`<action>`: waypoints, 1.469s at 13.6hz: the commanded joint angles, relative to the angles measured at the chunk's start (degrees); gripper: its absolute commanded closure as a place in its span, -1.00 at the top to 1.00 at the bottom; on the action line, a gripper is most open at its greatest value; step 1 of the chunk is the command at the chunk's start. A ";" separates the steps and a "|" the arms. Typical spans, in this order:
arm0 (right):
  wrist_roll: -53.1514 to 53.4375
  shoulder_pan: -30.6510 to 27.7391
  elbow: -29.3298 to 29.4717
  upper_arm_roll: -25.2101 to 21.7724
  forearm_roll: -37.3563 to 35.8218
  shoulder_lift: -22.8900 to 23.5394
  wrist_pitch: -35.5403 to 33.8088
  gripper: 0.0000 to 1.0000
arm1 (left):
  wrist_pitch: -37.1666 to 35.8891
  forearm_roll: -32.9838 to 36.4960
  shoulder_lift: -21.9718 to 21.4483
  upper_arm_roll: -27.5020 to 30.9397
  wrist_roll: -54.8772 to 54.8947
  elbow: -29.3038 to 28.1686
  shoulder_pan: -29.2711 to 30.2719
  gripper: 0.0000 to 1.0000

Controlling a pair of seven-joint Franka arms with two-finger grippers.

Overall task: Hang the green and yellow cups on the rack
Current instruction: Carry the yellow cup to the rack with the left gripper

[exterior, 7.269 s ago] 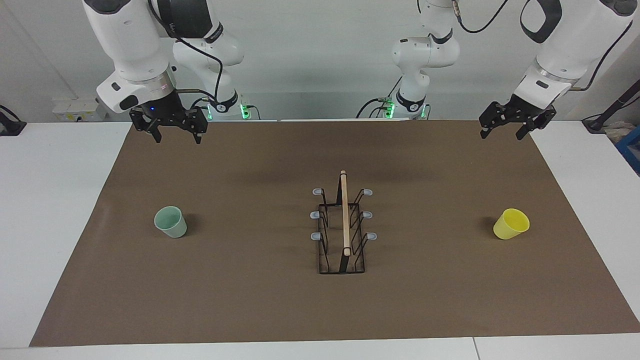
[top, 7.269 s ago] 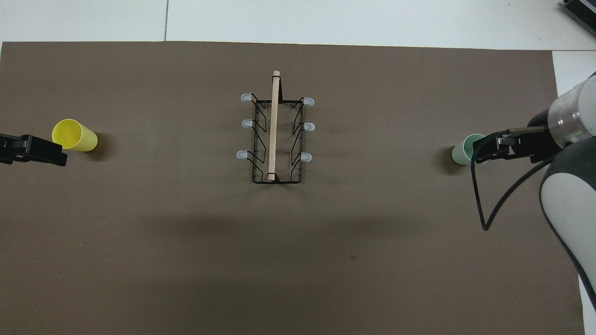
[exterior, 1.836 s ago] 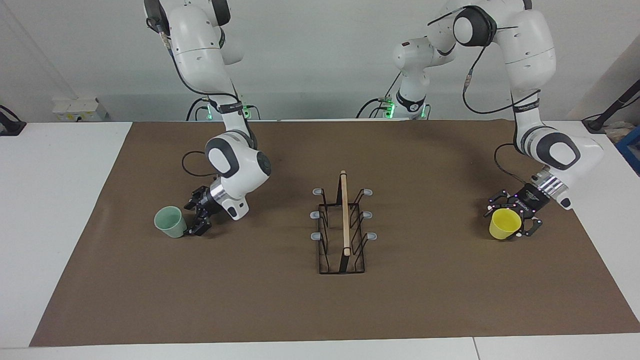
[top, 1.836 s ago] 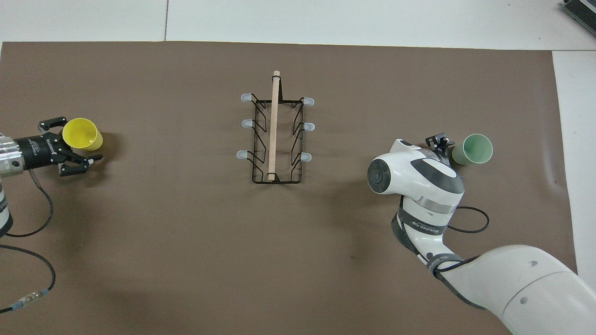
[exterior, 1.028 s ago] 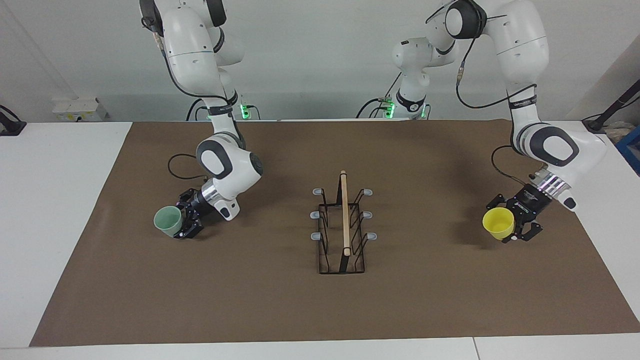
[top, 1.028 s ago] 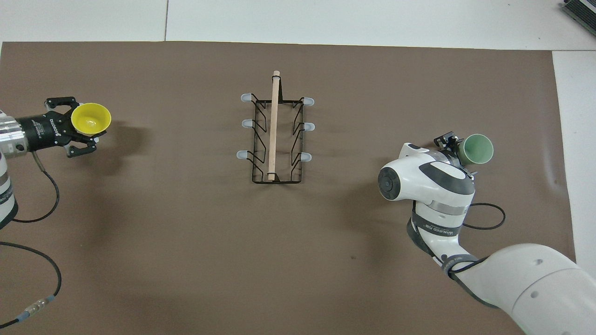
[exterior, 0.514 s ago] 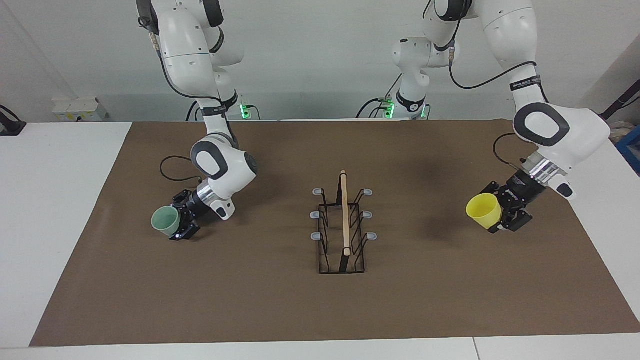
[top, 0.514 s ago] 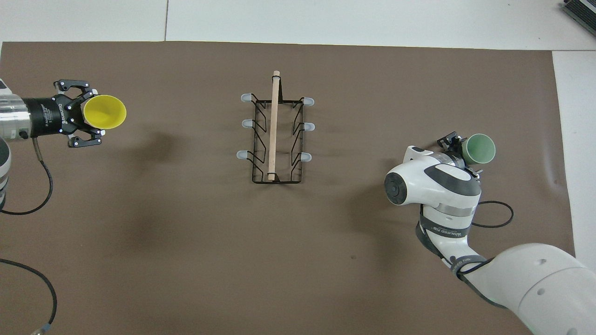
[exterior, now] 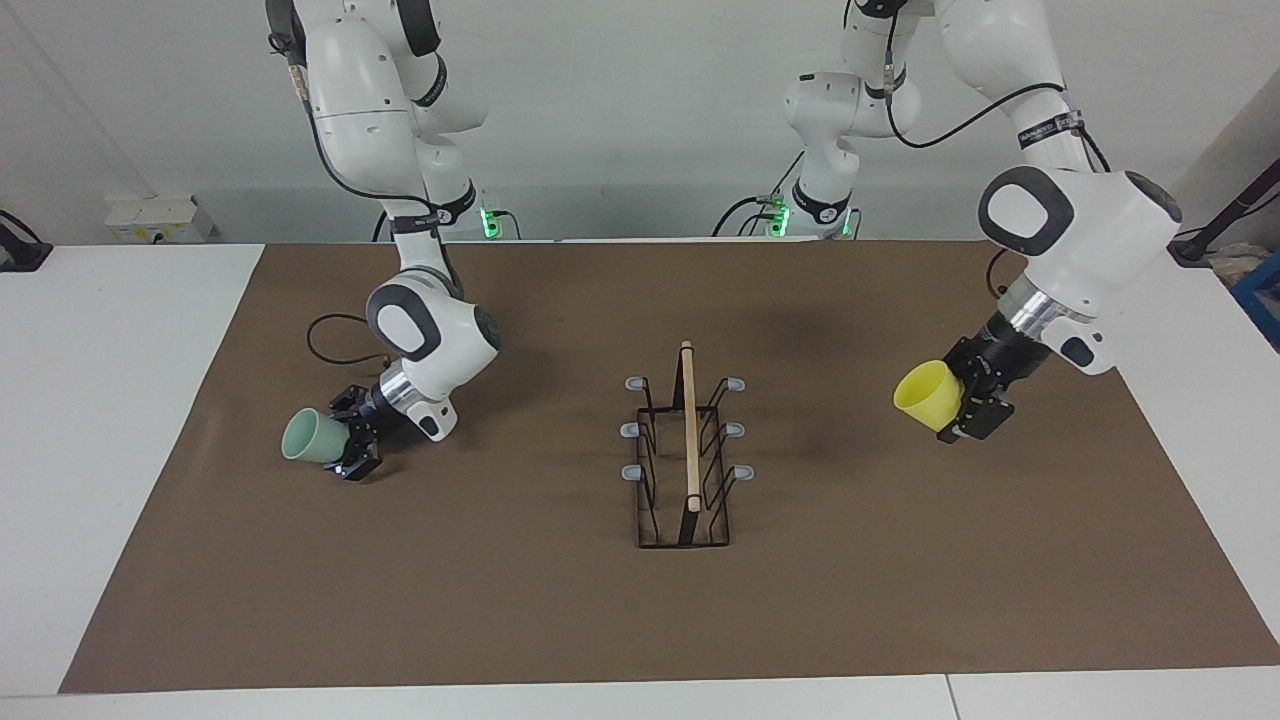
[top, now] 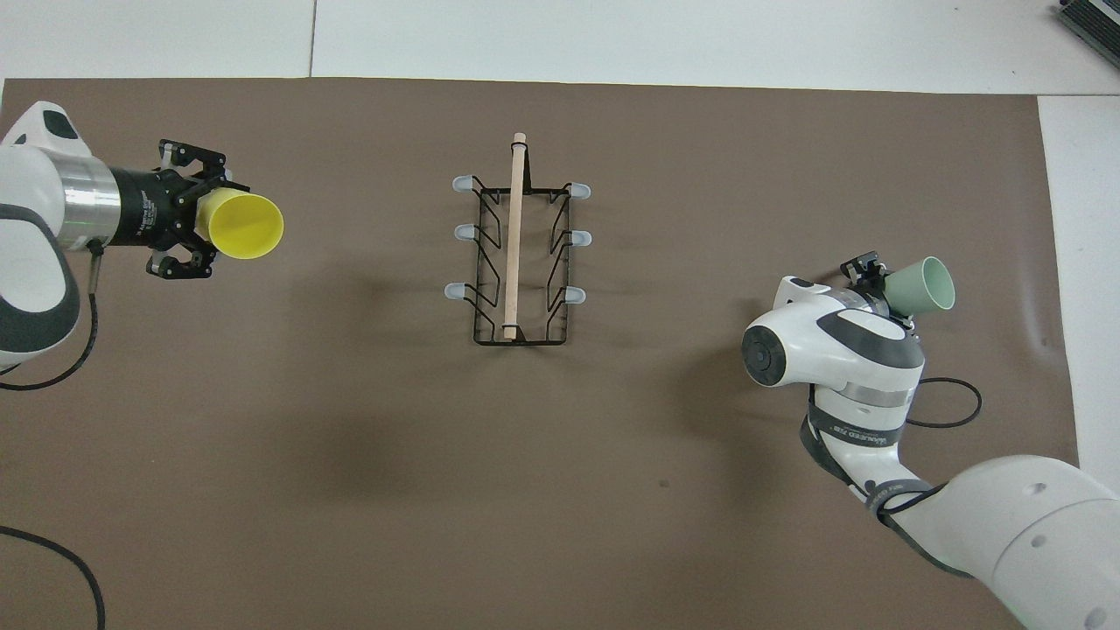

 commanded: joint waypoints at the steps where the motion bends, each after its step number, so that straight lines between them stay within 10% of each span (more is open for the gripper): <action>1: -0.18 -0.12 -1.14 0.32 -2.45 -1.73 -0.63 -1.00 | 1.00 8.09 -2.13 0.74 -5.82 -1.45 -4.86 -1.00; 7: -6.77 0.51 -0.08 0.76 5.61 -6.99 -3.19 -1.00 | 3.90 35.93 -2.49 0.65 -28.03 -1.89 -16.37 -1.00; 16: -19.35 0.06 3.26 1.98 36.97 -20.43 -4.16 -1.00 | 6.36 74.26 -4.95 0.30 -54.86 -9.01 -27.28 -1.00; 20: -18.91 -0.02 4.23 4.10 47.01 -22.20 -4.68 -1.00 | 6.01 80.61 -4.08 0.30 -55.58 -10.32 -30.70 -1.00</action>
